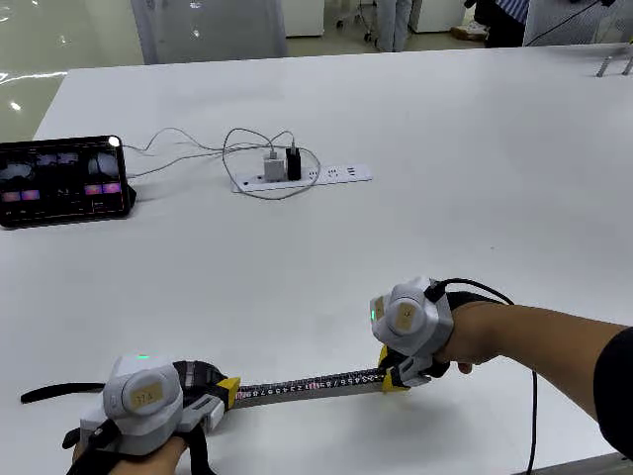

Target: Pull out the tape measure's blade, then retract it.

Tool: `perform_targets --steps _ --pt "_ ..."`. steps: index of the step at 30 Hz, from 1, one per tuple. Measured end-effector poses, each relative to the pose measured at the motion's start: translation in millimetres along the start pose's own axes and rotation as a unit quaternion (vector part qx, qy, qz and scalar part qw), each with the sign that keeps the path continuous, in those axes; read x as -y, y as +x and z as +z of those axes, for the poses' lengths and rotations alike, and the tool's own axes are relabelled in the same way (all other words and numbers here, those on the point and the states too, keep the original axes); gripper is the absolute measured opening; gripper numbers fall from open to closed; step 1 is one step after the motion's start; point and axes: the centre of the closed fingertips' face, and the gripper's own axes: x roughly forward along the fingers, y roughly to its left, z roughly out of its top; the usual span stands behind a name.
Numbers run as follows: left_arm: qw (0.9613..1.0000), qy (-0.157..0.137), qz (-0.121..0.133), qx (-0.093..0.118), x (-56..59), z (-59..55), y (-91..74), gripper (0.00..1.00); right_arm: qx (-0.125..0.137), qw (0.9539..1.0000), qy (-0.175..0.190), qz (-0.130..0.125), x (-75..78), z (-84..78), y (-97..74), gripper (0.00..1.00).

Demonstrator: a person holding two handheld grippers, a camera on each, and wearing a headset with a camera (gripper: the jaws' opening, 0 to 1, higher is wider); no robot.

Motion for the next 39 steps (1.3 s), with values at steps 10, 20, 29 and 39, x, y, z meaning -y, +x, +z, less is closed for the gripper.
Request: perform_targets --steps 10,20,29,39 --pt "1.0000 0.000 0.000 0.000 0.5 0.2 -0.4 0.64 -0.002 1.0000 -0.002 -0.001 -0.6 3.4 1.2 0.10" --pt "1.0000 0.003 0.000 0.005 0.8 0.8 -0.8 0.64 -0.008 1.0000 -0.002 0.001 -0.9 6.2 2.7 0.10" --pt "1.0000 0.002 -0.001 0.003 0.9 0.1 -0.6 0.64 -0.004 1.0000 0.003 0.000 -0.7 9.4 4.5 0.10" --pt "1.0000 0.001 -0.002 0.000 0.4 0.1 -0.5 0.64 0.000 1.0000 0.003 -0.003 -1.9 14.1 5.3 0.10"
